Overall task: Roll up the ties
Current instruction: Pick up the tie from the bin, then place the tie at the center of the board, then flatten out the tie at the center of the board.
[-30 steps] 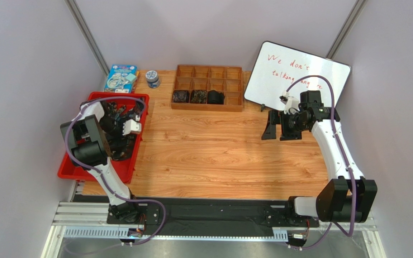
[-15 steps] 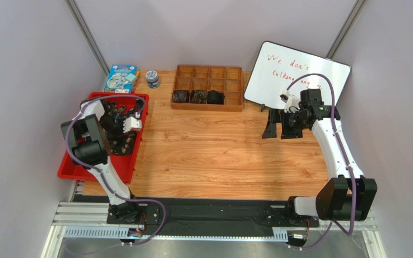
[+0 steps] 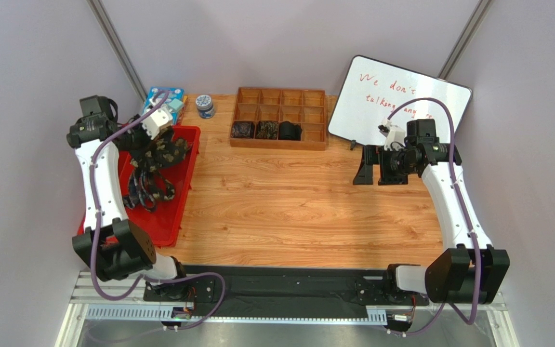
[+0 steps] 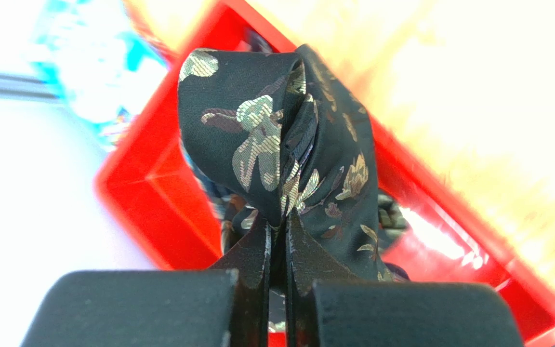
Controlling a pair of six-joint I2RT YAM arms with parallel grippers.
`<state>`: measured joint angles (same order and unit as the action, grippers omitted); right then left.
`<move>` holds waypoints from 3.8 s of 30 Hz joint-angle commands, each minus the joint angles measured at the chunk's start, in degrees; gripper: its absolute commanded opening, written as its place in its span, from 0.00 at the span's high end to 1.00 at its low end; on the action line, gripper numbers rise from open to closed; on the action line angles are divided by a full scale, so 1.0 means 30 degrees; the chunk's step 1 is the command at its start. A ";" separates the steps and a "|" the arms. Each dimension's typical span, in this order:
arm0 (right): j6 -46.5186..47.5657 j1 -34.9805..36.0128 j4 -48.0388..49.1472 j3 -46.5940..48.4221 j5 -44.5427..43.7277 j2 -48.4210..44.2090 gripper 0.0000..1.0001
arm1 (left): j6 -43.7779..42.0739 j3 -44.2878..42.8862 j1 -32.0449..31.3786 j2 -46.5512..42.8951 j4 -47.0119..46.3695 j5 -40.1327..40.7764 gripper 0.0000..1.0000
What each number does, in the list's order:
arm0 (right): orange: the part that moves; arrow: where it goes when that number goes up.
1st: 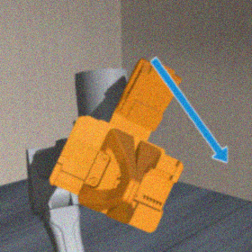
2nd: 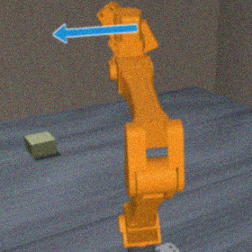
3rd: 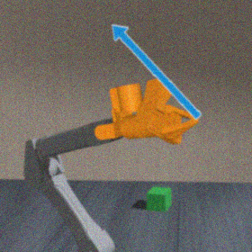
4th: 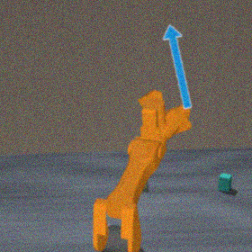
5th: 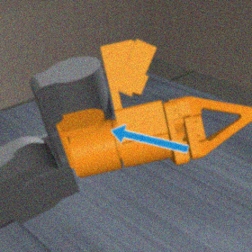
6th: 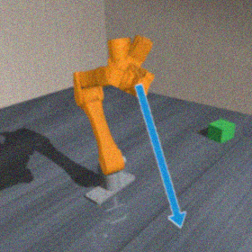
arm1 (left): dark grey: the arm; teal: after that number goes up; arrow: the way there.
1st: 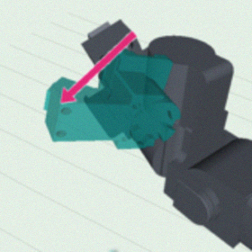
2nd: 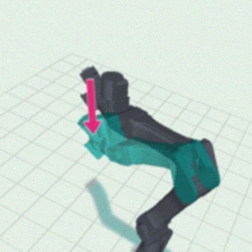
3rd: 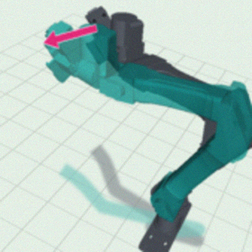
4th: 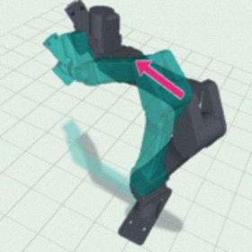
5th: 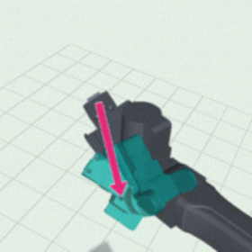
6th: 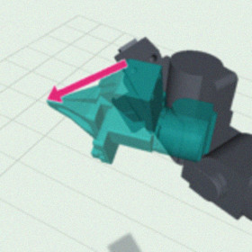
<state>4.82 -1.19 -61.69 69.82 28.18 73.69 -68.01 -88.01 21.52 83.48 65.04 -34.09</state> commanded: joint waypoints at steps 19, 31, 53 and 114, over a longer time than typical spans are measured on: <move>0.0151 -0.0129 0.0115 0.0983 0.1180 -0.0894 0.00 | 1.3266 -0.5501 -0.6542 -0.4770 -0.6356 0.1689 1.00; 0.0794 -0.3498 -0.1874 0.2475 0.4783 0.1363 0.01 | 1.4230 0.1119 -1.8496 -0.4421 -0.7935 0.7636 1.00; 0.2992 -0.7396 -0.4251 0.4676 0.5467 0.4763 0.02 | 2.0121 0.0969 -2.6253 0.0071 -1.1776 1.3661 0.01; 0.8941 0.1510 -0.3548 -0.0832 -0.0839 0.5262 0.60 | 0.8079 -0.6046 -1.7456 1.3095 -0.6210 0.4475 0.47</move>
<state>29.02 3.11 -71.46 68.23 27.18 92.03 -46.33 -100.09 -30.61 115.13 47.66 -21.50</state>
